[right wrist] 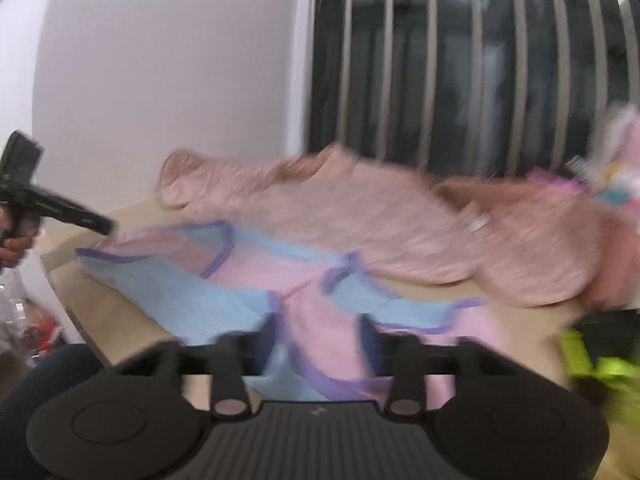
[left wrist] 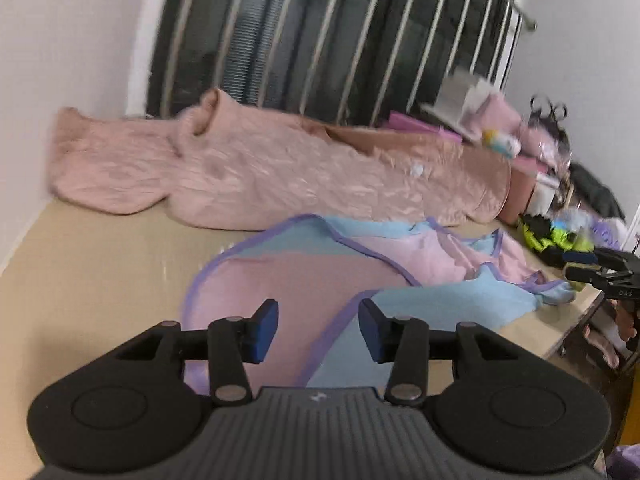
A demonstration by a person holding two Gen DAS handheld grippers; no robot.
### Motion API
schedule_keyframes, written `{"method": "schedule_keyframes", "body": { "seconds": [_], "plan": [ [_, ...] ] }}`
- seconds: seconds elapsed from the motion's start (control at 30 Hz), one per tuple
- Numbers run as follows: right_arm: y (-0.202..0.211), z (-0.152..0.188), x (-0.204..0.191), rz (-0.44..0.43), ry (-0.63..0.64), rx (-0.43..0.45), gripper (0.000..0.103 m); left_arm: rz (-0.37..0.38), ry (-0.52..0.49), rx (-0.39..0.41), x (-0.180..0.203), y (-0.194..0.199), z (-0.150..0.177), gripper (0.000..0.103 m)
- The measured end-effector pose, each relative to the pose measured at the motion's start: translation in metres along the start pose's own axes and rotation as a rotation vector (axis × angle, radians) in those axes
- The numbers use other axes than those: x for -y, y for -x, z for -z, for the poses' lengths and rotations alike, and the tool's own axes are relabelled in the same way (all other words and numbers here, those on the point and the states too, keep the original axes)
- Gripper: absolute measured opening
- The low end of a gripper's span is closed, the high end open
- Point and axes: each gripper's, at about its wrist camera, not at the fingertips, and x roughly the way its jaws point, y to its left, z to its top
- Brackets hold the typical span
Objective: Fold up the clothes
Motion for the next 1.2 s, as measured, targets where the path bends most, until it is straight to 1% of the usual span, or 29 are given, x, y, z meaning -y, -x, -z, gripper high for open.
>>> {"method": "schedule_keyframes", "body": {
  "seconds": [0.07, 0.1, 0.17, 0.23, 0.3, 0.33, 0.37, 0.4, 0.43, 0.47, 0.5, 0.53, 0.6, 0.63, 0.77, 0.8, 0.83, 0.9, 0.93, 0.97, 1.0, 1.03, 1.07, 1.1, 1.13, 1.17, 1.2],
  "plan": [
    [0.018, 0.012, 0.011, 0.044, -0.025, -0.034, 0.054, -0.01, 0.01, -0.008, -0.003, 0.006, 0.009, 0.049],
    [0.021, 0.018, 0.015, 0.044, -0.041, -0.057, 0.054, -0.017, 0.011, -0.013, -0.004, 0.008, 0.013, 0.049],
    [0.02, 0.027, 0.02, 0.04, -0.06, -0.09, 0.053, -0.048, -0.016, -0.034, 0.001, -0.003, 0.014, 0.049],
    [0.015, 0.032, 0.016, 0.046, -0.034, -0.101, 0.053, -0.054, -0.052, -0.046, 0.006, -0.011, 0.016, 0.048],
    [0.011, 0.033, 0.016, 0.046, -0.037, -0.095, 0.053, -0.065, -0.062, -0.063, 0.008, -0.013, 0.021, 0.036],
    [0.009, 0.034, 0.017, 0.045, -0.042, -0.092, 0.053, -0.077, -0.063, -0.072, 0.008, -0.014, 0.023, 0.014],
    [0.007, 0.034, 0.018, 0.044, -0.047, -0.09, 0.052, -0.094, -0.06, -0.078, 0.007, -0.014, 0.026, 0.004],
    [0.004, 0.036, 0.018, 0.037, -0.054, -0.093, 0.042, -0.124, -0.041, -0.074, 0.005, -0.013, 0.028, 0.004],
    [0.002, 0.037, 0.019, 0.028, -0.063, -0.098, 0.027, -0.141, -0.023, -0.066, 0.002, -0.011, 0.029, 0.003],
    [-0.002, 0.037, 0.021, 0.017, -0.075, -0.119, 0.005, -0.149, -0.021, -0.065, 0.0, -0.01, 0.029, 0.002],
    [-0.005, 0.035, 0.022, 0.008, -0.082, -0.149, 0.002, -0.157, -0.018, -0.064, -0.001, -0.009, 0.029, 0.002],
    [-0.006, 0.032, 0.022, -0.007, -0.071, -0.168, 0.002, -0.164, -0.019, -0.064, -0.003, -0.008, 0.029, 0.002],
    [-0.003, 0.022, 0.024, -0.024, -0.047, -0.167, 0.002, -0.179, -0.048, -0.07, -0.002, -0.008, 0.026, 0.002],
    [-0.004, 0.016, 0.03, -0.014, -0.054, -0.162, 0.002, -0.179, -0.057, -0.071, -0.003, -0.007, 0.025, 0.002],
    [-0.017, -0.006, 0.057, 0.046, -0.102, -0.138, 0.002, -0.168, -0.069, -0.079, -0.004, -0.012, 0.023, 0.003],
    [-0.027, -0.009, 0.06, 0.069, -0.096, -0.149, 0.003, -0.17, -0.077, -0.074, -0.003, -0.012, 0.024, 0.004],
    [-0.039, -0.008, 0.057, 0.112, -0.071, -0.17, 0.003, -0.171, -0.083, -0.07, -0.002, -0.013, 0.024, 0.004],
    [-0.064, -0.005, 0.049, 0.21, -0.013, -0.214, 0.021, -0.184, -0.063, -0.072, -0.003, -0.012, 0.024, 0.007],
    [-0.07, -0.002, 0.043, 0.236, 0.025, -0.223, 0.027, -0.194, -0.05, -0.072, -0.004, -0.01, 0.024, 0.009],
    [-0.073, 0.001, 0.036, 0.255, 0.066, -0.228, 0.036, -0.203, -0.038, -0.073, -0.004, -0.008, 0.024, 0.01],
    [-0.076, 0.005, 0.03, 0.274, 0.108, -0.232, 0.037, -0.212, -0.034, -0.071, -0.003, -0.004, 0.024, 0.011],
    [-0.071, 0.005, 0.026, 0.279, 0.116, -0.226, 0.039, -0.212, -0.037, -0.06, -0.001, 0.0, 0.024, 0.013],
    [-0.065, 0.005, 0.024, 0.279, 0.112, -0.216, 0.04, -0.21, -0.04, -0.048, 0.001, 0.005, 0.023, 0.019],
    [-0.055, 0.004, 0.023, 0.284, 0.091, -0.199, 0.041, -0.197, -0.041, -0.032, 0.003, 0.009, 0.023, 0.023],
    [-0.045, 0.003, 0.024, 0.281, 0.056, -0.182, 0.041, -0.18, -0.04, -0.02, 0.005, 0.011, 0.022, 0.034],
    [-0.036, 0.002, 0.025, 0.273, 0.019, -0.167, 0.041, -0.164, -0.042, -0.01, 0.007, 0.011, 0.021, 0.038],
    [-0.03, 0.004, 0.026, 0.249, -0.03, -0.165, 0.041, -0.153, -0.05, -0.012, 0.01, 0.008, 0.021, 0.038]
  ]
}}
